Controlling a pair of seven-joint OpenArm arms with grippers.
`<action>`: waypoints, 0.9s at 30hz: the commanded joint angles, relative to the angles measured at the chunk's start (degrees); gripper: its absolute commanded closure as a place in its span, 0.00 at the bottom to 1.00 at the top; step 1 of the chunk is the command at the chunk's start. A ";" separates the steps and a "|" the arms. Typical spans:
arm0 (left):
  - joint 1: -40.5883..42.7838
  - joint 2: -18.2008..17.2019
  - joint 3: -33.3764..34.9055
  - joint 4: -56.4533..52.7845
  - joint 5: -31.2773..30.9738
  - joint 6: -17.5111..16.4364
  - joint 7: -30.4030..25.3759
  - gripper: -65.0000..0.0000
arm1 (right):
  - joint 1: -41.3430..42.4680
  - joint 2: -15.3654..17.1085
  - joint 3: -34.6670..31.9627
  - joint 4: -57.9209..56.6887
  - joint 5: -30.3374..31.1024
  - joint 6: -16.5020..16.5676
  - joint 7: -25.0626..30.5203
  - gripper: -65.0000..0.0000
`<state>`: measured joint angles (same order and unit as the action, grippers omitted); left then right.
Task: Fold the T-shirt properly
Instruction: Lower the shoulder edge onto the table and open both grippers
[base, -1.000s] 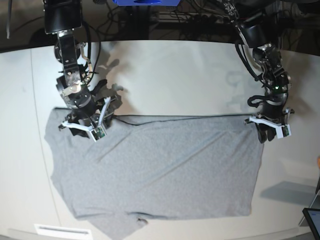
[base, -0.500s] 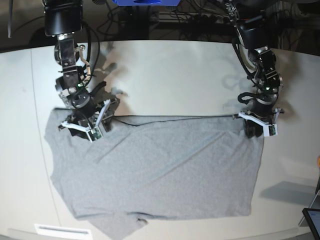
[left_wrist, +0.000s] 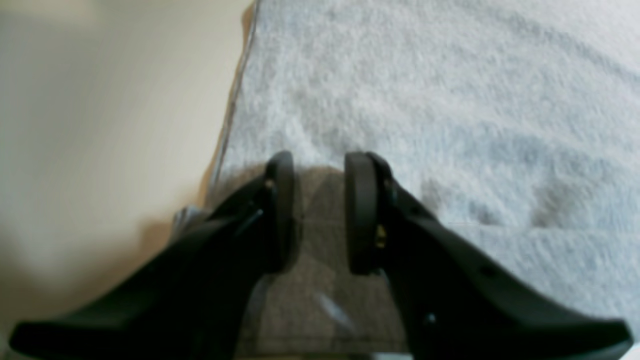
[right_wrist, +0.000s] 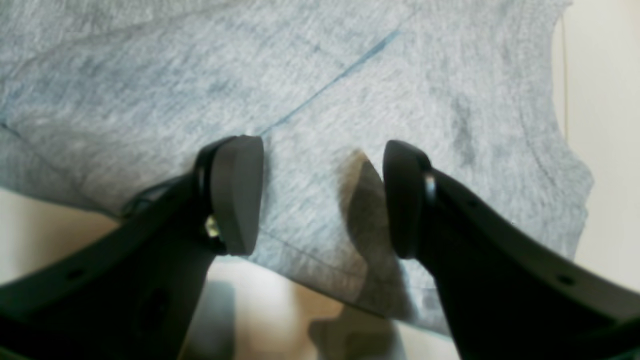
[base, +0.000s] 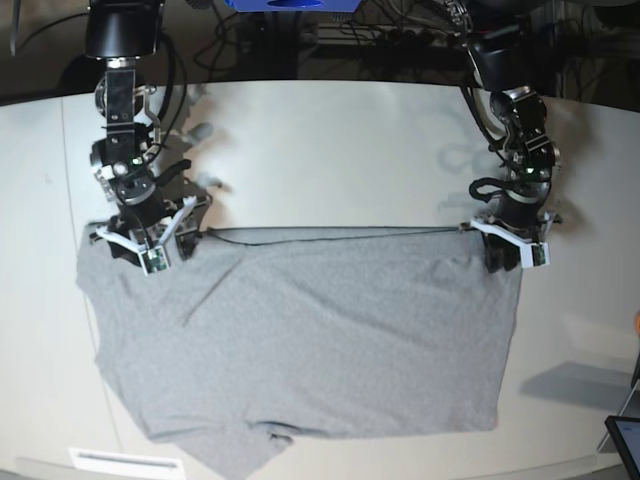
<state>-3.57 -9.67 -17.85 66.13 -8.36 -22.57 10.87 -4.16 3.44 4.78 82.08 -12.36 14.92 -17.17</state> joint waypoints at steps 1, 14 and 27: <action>0.89 -0.22 0.04 1.34 0.40 -0.07 1.39 0.73 | -0.80 0.47 0.46 -0.11 -2.37 -0.19 -4.15 0.45; 5.64 -0.22 -0.40 5.74 0.40 -0.07 1.65 0.73 | -4.67 0.21 0.46 0.42 -2.37 -0.46 -4.15 0.45; 9.95 -0.04 0.13 11.01 0.40 -0.07 1.65 0.73 | -10.91 0.21 0.54 7.10 -2.45 -0.63 -4.24 0.45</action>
<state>6.26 -9.15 -17.56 76.38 -8.78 -22.74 11.97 -13.91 3.44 5.04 89.62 -12.40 13.41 -15.68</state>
